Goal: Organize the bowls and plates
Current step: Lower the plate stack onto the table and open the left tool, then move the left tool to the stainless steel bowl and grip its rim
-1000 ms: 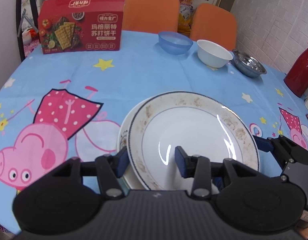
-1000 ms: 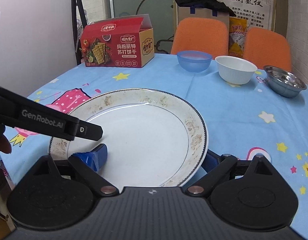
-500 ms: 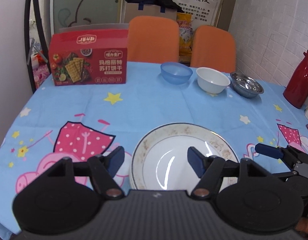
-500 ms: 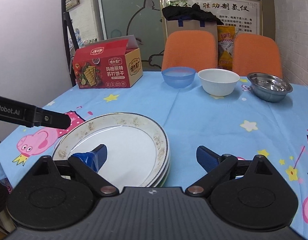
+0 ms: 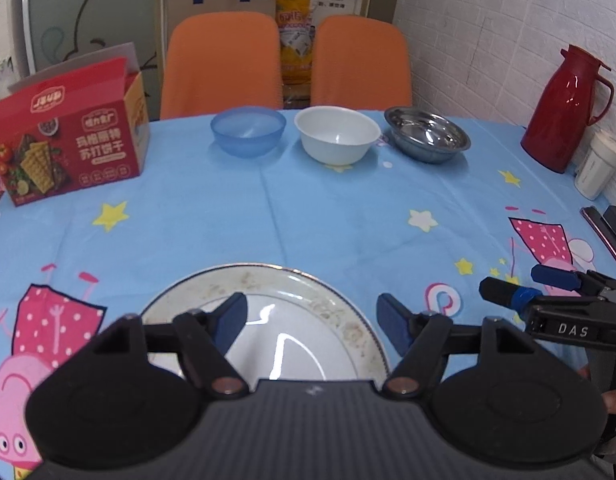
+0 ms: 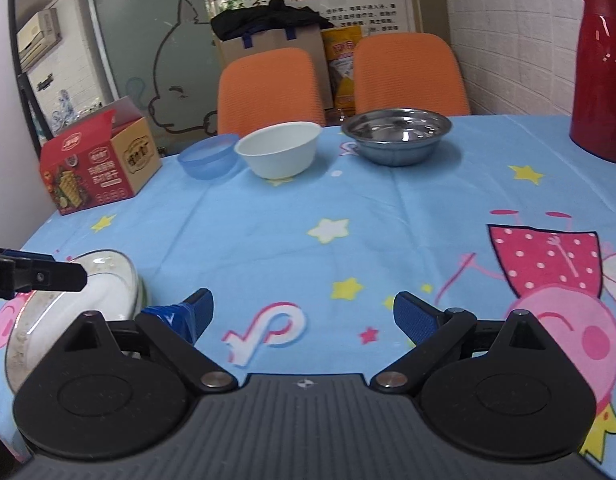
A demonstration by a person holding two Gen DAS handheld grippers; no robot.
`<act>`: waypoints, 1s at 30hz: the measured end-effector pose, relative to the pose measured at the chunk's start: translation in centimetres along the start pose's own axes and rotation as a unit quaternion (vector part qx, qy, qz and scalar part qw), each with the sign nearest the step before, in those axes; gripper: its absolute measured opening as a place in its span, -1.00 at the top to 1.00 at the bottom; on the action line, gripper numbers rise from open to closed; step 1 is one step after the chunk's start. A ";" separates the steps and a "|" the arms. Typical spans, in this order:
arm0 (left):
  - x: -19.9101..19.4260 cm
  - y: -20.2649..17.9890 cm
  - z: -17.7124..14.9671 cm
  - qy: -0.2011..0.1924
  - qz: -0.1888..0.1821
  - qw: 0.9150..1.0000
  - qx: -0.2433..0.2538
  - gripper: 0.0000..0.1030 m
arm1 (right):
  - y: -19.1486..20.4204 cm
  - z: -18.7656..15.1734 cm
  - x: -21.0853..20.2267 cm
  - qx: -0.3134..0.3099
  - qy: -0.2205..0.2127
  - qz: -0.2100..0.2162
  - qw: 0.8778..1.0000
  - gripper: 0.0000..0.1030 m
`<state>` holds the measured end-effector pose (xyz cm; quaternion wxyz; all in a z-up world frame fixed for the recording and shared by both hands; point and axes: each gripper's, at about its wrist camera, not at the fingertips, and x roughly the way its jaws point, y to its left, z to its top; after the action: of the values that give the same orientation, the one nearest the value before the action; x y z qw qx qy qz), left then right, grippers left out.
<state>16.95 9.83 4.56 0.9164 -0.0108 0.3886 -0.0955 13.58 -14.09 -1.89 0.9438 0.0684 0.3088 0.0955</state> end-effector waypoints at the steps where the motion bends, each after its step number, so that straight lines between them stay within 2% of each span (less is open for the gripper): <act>1: 0.3 -0.4 0.3 0.002 -0.002 1.000 0.003 -0.40 | -0.9 0.1 0.1 0.009 0.001 -0.006 1.000 -0.64; 6: 2.0 -1.8 1.9 0.016 -0.008 1.000 0.015 -0.40 | -3.9 0.7 0.4 0.035 0.001 -0.022 0.999 -0.64; 12: 4.1 -3.3 4.0 0.040 -0.040 0.998 0.019 -0.40 | -5.9 1.7 0.8 0.036 -0.006 -0.026 0.999 -0.64; 16: 5.6 -4.7 6.2 0.040 -0.049 0.997 0.038 -0.40 | -7.1 2.7 1.4 0.031 -0.007 -0.027 0.999 -0.64; 20: 7.7 -5.9 10.0 0.024 -0.061 0.997 0.046 -0.40 | -8.4 4.4 2.1 0.028 -0.006 -0.023 0.999 -0.64; 26: 13.2 -7.5 18.1 0.020 -0.105 0.994 0.039 -0.41 | -10.3 9.3 4.1 0.011 -0.003 -0.025 1.000 -0.64; 30: 17.9 -8.9 22.3 0.027 -0.095 0.994 0.048 -0.41 | -11.6 12.6 6.4 0.014 0.001 -0.035 0.999 -0.64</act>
<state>43.61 -3.38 8.24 0.8919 -0.0017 0.4052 -0.2011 27.76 -24.85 2.32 0.9452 0.0703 0.3135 0.0581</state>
